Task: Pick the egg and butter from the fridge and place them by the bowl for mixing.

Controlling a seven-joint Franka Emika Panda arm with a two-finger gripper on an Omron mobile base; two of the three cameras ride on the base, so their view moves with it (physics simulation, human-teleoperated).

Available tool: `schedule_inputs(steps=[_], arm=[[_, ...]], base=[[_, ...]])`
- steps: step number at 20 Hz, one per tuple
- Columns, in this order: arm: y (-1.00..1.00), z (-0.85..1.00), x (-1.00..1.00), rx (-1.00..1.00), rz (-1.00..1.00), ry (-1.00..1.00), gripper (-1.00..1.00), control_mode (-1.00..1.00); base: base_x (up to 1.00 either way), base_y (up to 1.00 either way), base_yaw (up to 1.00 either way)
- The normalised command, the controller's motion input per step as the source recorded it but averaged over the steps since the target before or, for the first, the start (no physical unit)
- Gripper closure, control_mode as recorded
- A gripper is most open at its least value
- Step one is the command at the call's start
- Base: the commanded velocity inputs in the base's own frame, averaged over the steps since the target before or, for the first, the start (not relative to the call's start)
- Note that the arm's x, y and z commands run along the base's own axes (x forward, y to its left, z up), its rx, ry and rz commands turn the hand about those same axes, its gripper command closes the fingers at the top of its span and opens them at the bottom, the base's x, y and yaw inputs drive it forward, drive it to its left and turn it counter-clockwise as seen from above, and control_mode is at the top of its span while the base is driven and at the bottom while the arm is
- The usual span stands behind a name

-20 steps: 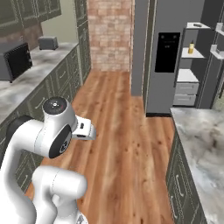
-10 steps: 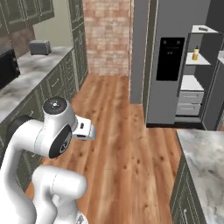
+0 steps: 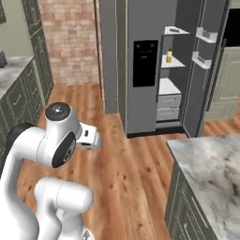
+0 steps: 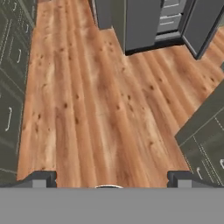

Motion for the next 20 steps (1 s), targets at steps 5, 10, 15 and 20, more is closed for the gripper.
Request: schedule_inputs(steps=[5, 10, 15, 20], arm=[[0.0, 0.0, 0.0, 0.0, 0.0, 0.0, -1.0, 1.0], [0.0, 0.0, 0.0, 0.0, 0.0, 0.0, -1.0, 1.0], [0.0, 0.0, 0.0, 0.0, 0.0, 0.0, -1.0, 1.0], [0.0, 0.0, 0.0, 0.0, 0.0, 0.0, -1.0, 1.0]], base=[[0.44, 0.05, -0.54], [0.64, 0.29, -0.39], [0.71, 0.34, -0.31], [0.64, 0.4, -0.17]])
